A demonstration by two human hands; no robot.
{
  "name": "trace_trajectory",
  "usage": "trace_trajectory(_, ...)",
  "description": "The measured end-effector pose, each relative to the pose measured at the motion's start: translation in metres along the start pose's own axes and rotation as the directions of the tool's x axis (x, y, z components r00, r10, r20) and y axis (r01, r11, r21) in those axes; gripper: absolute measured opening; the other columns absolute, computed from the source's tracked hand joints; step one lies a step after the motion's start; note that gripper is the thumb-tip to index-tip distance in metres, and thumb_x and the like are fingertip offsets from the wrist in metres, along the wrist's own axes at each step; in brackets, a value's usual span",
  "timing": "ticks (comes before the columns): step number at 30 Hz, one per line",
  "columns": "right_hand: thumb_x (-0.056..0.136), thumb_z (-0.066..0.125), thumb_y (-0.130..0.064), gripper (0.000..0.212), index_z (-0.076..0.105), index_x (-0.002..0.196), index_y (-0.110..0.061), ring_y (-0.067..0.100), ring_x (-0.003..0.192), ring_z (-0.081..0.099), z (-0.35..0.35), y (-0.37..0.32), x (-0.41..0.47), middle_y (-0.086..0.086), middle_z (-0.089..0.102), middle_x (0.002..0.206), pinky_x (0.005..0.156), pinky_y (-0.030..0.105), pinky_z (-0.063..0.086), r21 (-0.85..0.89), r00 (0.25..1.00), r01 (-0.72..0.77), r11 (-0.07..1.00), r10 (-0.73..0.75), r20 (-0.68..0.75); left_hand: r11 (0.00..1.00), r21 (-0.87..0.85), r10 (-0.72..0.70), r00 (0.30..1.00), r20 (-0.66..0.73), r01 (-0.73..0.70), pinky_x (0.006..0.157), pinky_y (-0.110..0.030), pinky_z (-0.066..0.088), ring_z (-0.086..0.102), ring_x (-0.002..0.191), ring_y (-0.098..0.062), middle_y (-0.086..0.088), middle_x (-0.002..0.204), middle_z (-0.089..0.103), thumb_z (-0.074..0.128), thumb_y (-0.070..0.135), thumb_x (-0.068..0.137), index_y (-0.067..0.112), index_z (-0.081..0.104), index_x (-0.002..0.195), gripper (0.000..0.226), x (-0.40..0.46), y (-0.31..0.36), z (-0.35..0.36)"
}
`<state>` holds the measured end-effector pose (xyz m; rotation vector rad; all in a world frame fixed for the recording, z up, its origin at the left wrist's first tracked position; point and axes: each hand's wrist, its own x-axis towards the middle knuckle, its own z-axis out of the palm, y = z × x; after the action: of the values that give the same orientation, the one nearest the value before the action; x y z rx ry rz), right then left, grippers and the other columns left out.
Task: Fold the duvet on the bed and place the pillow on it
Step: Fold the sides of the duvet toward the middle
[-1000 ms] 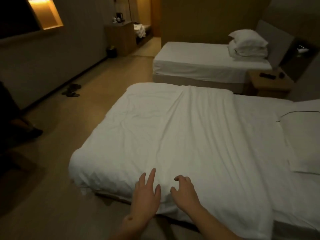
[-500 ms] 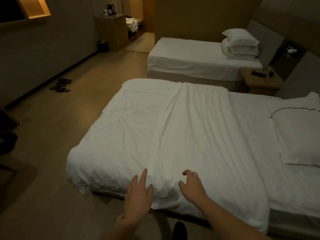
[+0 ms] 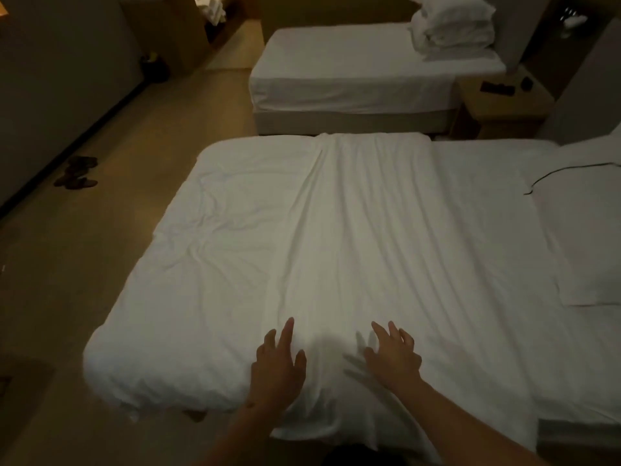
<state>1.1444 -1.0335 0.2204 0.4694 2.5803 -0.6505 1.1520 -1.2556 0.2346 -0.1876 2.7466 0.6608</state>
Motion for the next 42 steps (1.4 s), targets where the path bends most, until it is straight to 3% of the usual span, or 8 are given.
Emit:
trace_trajectory(9, 0.095, 0.047, -0.039, 0.061, 0.026, 0.151, -0.033, 0.025, 0.147, 0.011, -0.082, -0.011, 0.082, -0.001, 0.016, 0.162, 0.111, 0.05, 0.027, 0.06, 0.999, 0.048, 0.997, -0.047, -0.011, 0.996, 0.077, 0.045, 0.999, -0.031, -0.043, 0.11, -0.047, 0.037, 0.035, 0.141, -0.031, -0.01, 0.16, 0.024, 0.045, 0.045, 0.1, 0.036, 0.01, 0.157, 0.067, 0.105, 0.081, -0.036)
trace_trajectory(17, 0.096, 0.046, -0.038, 0.062, 0.022, 0.153, -0.034, 0.023, 0.147, 0.01, -0.152, -0.049, 0.156, -0.001, 0.016, 0.162, 0.113, 0.048, 0.025, 0.11, 0.992, 0.074, 0.991, -0.061, -0.11, 0.986, 0.112, 0.134, 0.987, -0.085, -0.124, 0.107, -0.046, 0.04, 0.04, 0.135, -0.031, -0.01, 0.157, 0.029, 0.045, 0.042, 0.099, 0.033, 0.012, 0.157, 0.067, 0.223, 0.137, -0.084)
trace_trajectory(22, 0.098, 0.043, -0.045, 0.064, 0.014, 0.154, -0.036, 0.023, 0.147, 0.011, -0.204, -0.079, 0.227, -0.002, 0.011, 0.163, 0.112, 0.044, 0.029, 0.031, 0.981, 0.07, 0.997, -0.063, -0.185, 0.974, 0.123, 0.201, 0.975, -0.1, -0.188, 0.102, -0.045, 0.044, 0.043, 0.131, -0.031, -0.01, 0.155, 0.032, 0.043, 0.043, 0.099, 0.034, 0.013, 0.157, 0.066, 0.326, 0.174, -0.109)
trace_trajectory(27, 0.098, 0.04, -0.048, 0.064, 0.013, 0.154, -0.036, 0.022, 0.146, 0.012, -0.267, -0.131, 0.346, -0.001, 0.009, 0.163, 0.112, 0.042, 0.03, -0.052, 0.964, 0.08, 0.995, -0.091, -0.248, 0.973, 0.066, 0.227, 0.969, -0.095, -0.222, 0.106, -0.045, 0.041, 0.039, 0.136, -0.031, -0.011, 0.158, 0.029, 0.044, 0.043, 0.099, 0.035, 0.012, 0.156, 0.066, 0.465, 0.217, -0.141)
trace_trajectory(33, 0.097, 0.036, -0.051, 0.063, 0.009, 0.153, -0.041, 0.019, 0.147, 0.012, -0.324, -0.221, 0.556, -0.006, 0.008, 0.163, 0.113, 0.037, 0.031, -0.154, 0.943, 0.116, 0.981, -0.157, -0.294, 0.98, 0.01, 0.199, 0.971, -0.131, -0.199, 0.111, -0.043, 0.037, 0.03, 0.144, -0.026, -0.004, 0.162, 0.02, 0.037, 0.047, 0.1, 0.043, 0.003, 0.155, 0.065, 0.676, 0.251, -0.168)
trace_trajectory(38, 0.097, 0.038, -0.053, 0.063, 0.011, 0.153, -0.042, 0.017, 0.148, 0.009, -0.296, -0.256, 0.728, -0.009, 0.008, 0.163, 0.116, 0.04, 0.025, -0.155, 0.951, 0.101, 0.983, -0.141, -0.276, 0.973, 0.004, 0.229, 0.961, -0.156, -0.232, 0.116, -0.042, 0.032, 0.022, 0.148, -0.025, -0.002, 0.164, 0.015, 0.037, 0.048, 0.1, 0.043, 0.001, 0.155, 0.066, 0.827, 0.254, -0.128)
trace_trajectory(42, 0.094, 0.038, -0.057, 0.069, 0.0, 0.151, -0.048, 0.016, 0.148, 0.007, -0.258, -0.244, 0.839, -0.011, -0.002, 0.163, 0.112, 0.034, 0.031, -0.262, 0.96, 0.132, 0.956, -0.189, -0.207, 0.991, -0.086, 0.096, 0.988, -0.124, -0.107, 0.113, -0.036, 0.036, 0.027, 0.145, -0.021, 0.004, 0.164, 0.013, 0.039, 0.056, 0.092, 0.051, -0.007, 0.152, 0.076, 0.918, 0.217, -0.069)
